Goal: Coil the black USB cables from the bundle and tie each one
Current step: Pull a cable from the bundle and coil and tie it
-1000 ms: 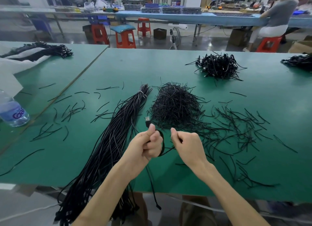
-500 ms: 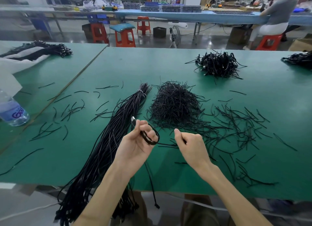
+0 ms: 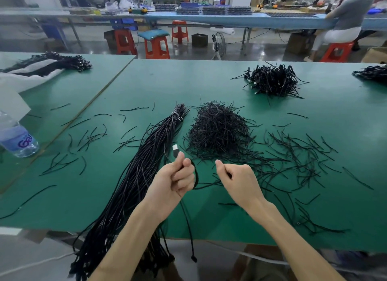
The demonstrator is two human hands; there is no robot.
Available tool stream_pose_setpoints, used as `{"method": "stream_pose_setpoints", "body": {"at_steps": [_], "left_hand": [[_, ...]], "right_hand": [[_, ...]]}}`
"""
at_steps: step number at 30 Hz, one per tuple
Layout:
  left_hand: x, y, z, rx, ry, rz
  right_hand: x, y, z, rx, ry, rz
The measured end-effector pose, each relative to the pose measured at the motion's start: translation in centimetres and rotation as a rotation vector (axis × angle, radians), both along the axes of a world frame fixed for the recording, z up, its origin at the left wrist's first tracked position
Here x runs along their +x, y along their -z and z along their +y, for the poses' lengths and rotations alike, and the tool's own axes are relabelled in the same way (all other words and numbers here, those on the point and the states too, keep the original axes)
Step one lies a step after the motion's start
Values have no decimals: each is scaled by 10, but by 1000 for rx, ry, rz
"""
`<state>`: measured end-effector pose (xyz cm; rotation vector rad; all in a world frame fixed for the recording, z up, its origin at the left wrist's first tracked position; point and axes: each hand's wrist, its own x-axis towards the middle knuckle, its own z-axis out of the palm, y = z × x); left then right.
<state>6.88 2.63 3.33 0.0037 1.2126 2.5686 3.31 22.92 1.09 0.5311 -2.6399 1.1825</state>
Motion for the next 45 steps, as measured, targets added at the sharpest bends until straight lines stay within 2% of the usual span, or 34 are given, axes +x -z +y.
{"method": "stream_pose_setpoints", "body": {"at_steps": [2, 4, 7, 10, 13, 16, 18, 20, 22, 25, 27, 28, 31, 35, 39, 42, 45], "left_hand": [[2, 0, 1, -366, 76, 161], [4, -1, 8, -619, 197, 266], [3, 4, 18, -733, 234, 291], [-1, 15, 20, -809, 271, 356], [-5, 27, 28, -966, 333, 423], [-6, 36, 37, -1076, 206, 436], [-7, 38, 39, -1045, 90, 466], [-6, 39, 43, -932, 24, 419], [-5, 40, 47, -632, -37, 250], [-7, 32, 50, -60, -78, 11], [-12, 26, 47, 175, -118, -78], [-13, 23, 46, 227, -140, -105], [-12, 23, 39, 193, -184, -100], [-10, 20, 35, 141, -188, -17], [-6, 19, 39, -70, -143, 70], [-3, 19, 43, -141, -74, 105], [-1, 17, 41, -137, 32, 163]], "right_hand": [[-2, -2, 0, 49, 7, 43], [-3, -3, -2, 94, 33, 73], [-1, 0, -1, 41, 88, 25], [3, 4, 3, -179, 172, -82], [6, 3, 4, -335, 227, -123], [8, -1, 1, -400, 244, -161], [12, -6, -1, -409, 233, -161], [17, -11, -4, -381, 210, -138], [25, -13, -10, -331, 146, -102], [40, -6, -25, -278, 29, -94], [48, 0, -32, -301, -23, -120], [51, 2, -33, -330, -39, -136], [53, 4, -28, -361, -19, -147], [46, 1, -24, -326, 38, -312], [36, -9, -19, -253, -95, -402], [30, -15, -18, -278, -184, -407], [27, -13, -17, -320, -180, -369]]}}
